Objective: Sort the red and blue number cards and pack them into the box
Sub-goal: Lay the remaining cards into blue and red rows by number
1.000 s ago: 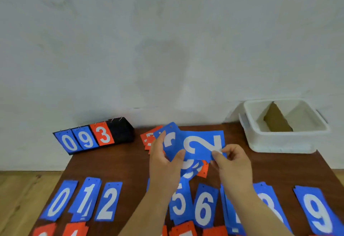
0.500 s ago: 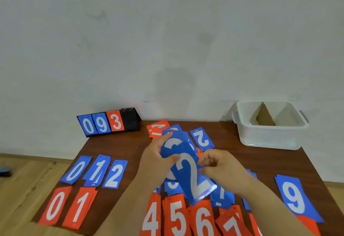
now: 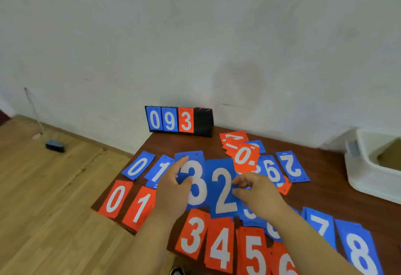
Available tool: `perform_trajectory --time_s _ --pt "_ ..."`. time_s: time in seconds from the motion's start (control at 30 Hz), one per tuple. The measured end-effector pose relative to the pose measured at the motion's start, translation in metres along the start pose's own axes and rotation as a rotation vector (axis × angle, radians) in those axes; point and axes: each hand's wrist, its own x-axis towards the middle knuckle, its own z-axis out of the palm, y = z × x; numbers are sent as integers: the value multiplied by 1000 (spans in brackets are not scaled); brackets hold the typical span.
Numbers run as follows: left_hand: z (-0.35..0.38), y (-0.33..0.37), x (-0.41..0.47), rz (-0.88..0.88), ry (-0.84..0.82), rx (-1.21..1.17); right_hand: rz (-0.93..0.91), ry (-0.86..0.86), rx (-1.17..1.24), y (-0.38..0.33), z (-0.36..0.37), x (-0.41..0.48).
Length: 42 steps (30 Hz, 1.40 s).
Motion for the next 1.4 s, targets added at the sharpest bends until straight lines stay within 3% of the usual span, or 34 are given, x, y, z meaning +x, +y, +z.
perform_trajectory --time_s 0.33,0.57,0.7,0.83,1.0,1.27,1.4 --pt "-152 -112 107 -243 51 63 250 105 -29 -1 178 146" --pt "-178 -144 153 -294 -62 72 318 -24 -455 16 250 185" --pt "-168 -147 172 -285 -178 84 333 -21 -557 -4 246 185" --pt "-143 -140 187 -221 -303 114 319 17 -37 -40 224 170" --pt "-99 -121 196 -129 -499 113 270 -9 118 -57 204 152" --pt "-61 -130 202 -39 -588 246 405 206 -45 7 179 148" --pt "-67 -146 205 20 -617 471 542 185 -221 52 178 151"
